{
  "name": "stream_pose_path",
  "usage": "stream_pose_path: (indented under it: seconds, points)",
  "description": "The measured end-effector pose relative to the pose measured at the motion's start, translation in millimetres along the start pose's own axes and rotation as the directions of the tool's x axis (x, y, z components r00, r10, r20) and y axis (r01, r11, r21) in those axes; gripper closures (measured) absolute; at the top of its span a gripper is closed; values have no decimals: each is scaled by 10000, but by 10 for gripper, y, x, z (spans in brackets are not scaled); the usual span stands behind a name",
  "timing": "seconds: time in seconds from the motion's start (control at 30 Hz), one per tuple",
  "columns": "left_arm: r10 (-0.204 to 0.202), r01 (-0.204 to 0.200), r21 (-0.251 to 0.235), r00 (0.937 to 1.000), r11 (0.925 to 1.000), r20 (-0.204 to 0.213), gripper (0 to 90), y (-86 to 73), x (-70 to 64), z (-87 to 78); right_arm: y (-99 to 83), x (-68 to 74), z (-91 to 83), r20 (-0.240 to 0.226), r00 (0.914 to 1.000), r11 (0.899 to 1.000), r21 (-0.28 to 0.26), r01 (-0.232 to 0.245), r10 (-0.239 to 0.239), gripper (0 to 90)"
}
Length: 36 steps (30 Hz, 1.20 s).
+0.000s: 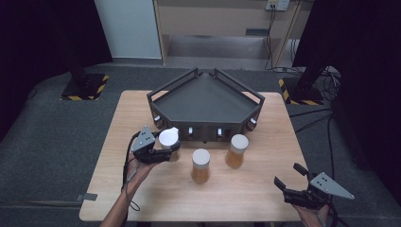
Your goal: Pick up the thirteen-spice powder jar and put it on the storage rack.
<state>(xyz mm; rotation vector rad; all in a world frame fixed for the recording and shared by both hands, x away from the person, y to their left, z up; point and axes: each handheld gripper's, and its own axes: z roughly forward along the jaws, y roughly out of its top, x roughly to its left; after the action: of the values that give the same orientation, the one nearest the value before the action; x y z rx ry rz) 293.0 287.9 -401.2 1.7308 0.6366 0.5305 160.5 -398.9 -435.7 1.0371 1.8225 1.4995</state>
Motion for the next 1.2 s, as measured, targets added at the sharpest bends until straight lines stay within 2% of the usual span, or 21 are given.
stream_pose_path:
  seconds: [0.07,0.27,0.3,0.5,0.57,0.67,0.83,1.1,1.2]
  points:
    - [-1,1,33,10000,10000,30,295,102,24,-32,1,-2,3,-10,10000,10000,15,-16,16,64]
    - [-12,12,-57,10000,10000,37,295,259,50,-80,9,-4,16,-5,10000,9999,95,-45,45,53]
    - [-3,3,-52,10000,10000,38,295,330,58,-93,9,-2,18,12,10000,9999,111,-27,27,49]
    - [68,-68,-40,10000,10000,-10,295,507,76,-105,9,-1,19,30,10000,9999,104,-29,28,46]
    - [19,-19,-44,10000,10000,-10,295,606,99,-102,8,-3,19,14,10000,10000,95,-28,28,45]
    - [-37,37,-51,10000,10000,22,295,670,123,-95,8,-7,22,-12,10000,9999,110,-43,43,44]
    - [-120,118,-106,9997,9999,-227,295,857,161,-56,11,-8,24,-29,10000,9999,141,-42,43,44]
    - [-479,462,-438,9981,9980,-387,295,1025,268,44,12,-8,22,-48,10000,9999,141,-49,50,45]
    - [-354,325,-475,9975,9983,-609,295,1096,286,96,12,-12,22,-70,10000,9999,151,-66,67,47]
